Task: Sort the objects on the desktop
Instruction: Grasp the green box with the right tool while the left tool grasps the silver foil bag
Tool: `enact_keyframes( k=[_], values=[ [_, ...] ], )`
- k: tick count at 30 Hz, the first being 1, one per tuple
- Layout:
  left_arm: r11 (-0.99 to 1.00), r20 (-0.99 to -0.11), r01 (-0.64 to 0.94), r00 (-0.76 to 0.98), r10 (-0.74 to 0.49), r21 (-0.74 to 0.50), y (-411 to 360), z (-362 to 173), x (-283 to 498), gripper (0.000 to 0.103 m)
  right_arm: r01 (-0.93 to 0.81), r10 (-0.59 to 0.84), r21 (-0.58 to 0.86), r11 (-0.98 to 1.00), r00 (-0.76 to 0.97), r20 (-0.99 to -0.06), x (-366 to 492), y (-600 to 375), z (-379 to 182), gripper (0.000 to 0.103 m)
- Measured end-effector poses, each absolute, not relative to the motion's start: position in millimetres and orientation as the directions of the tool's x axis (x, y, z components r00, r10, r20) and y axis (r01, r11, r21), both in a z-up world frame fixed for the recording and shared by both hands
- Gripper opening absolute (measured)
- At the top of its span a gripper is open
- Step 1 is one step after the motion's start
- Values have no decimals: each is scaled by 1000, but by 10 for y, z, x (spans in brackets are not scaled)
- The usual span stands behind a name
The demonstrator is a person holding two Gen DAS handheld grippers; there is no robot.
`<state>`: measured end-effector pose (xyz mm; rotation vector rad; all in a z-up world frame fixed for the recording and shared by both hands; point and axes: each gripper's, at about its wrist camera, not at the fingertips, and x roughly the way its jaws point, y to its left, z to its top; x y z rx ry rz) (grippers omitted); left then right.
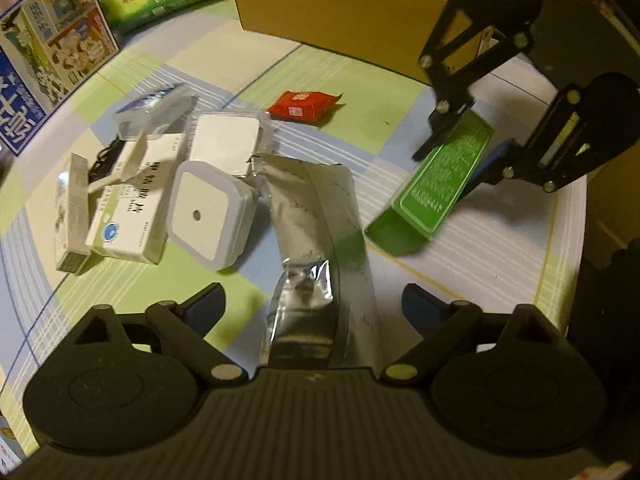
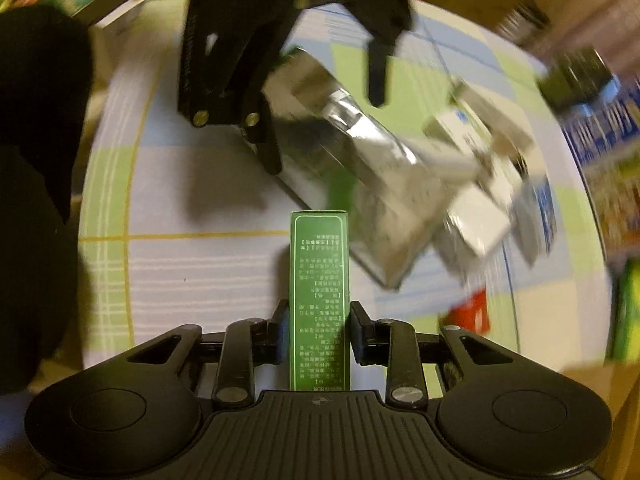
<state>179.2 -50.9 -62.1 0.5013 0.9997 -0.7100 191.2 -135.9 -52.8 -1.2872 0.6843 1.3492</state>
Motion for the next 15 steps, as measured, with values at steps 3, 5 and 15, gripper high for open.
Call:
enact_keyframes(
  k=[3,5,15],
  values=[
    [678,-899,734,320,-299,35,-569,-667,1854,80,-973,295,-203,-107,164,-941,2001,-1391,-496,27],
    [681,-909,732,302,-287,28,-612,-706,1890,77,-987,291,-161,-2,153,-945,2062,-1441,-467,27],
    [726,-946,688,247,-208,20,-762,-875,2035,56,-963,280,-61,264,137,-950,2171,-1545,-374,27]
  ],
)
